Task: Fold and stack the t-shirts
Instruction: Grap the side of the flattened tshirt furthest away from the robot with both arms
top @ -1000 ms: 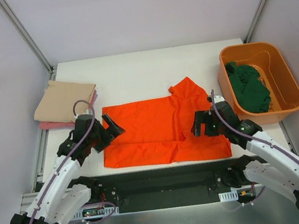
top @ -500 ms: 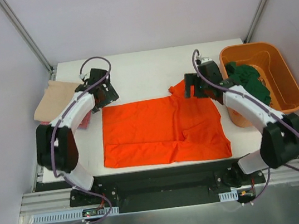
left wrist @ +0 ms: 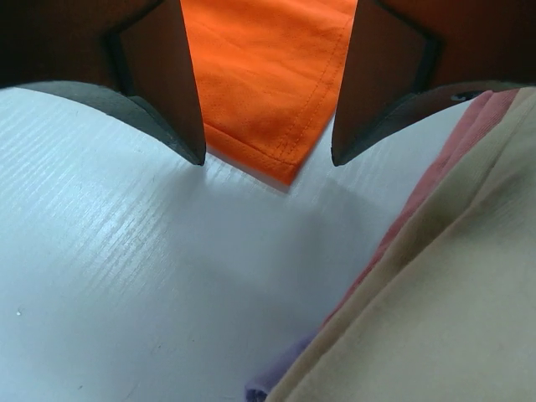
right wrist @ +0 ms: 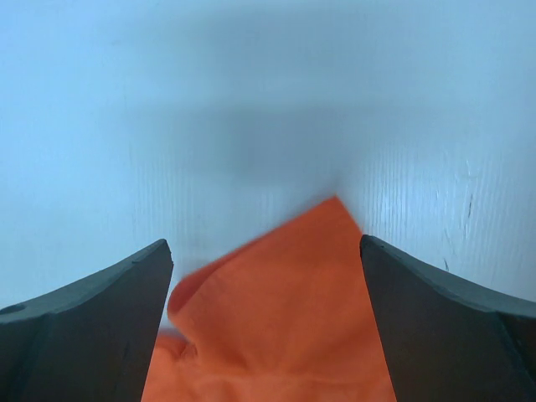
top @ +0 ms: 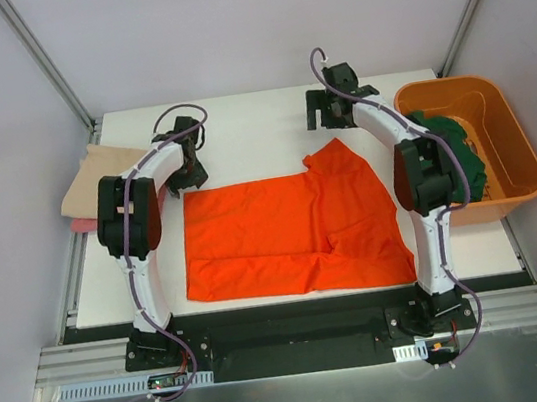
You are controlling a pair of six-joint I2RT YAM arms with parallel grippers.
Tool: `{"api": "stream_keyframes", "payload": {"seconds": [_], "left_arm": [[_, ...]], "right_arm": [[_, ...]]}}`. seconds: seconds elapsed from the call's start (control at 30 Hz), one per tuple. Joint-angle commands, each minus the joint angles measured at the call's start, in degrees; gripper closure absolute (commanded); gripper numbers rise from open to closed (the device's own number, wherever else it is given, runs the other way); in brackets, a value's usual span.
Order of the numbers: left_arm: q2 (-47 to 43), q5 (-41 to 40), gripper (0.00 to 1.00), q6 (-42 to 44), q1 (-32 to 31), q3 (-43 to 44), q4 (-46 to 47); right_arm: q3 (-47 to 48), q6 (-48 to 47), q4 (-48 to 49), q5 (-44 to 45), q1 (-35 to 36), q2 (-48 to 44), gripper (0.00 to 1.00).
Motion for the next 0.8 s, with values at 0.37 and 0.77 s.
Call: {"api": "stream_keyframes", "payload": {"seconds": [0.37,0.77], "left_arm": [[2.5,-1.5,0.55,-3.2,0.6,0.4,-3.7],[1.0,0.2,1.00,-3.0,0.6,-2.8,-4.1]], "right_arm": [[19.1,-2.9,-8.6,0.5,-1.7,16.9,0.04],[17.5,-4.5,-12.9,0.8,-1.6,17.1,0.18]]}}
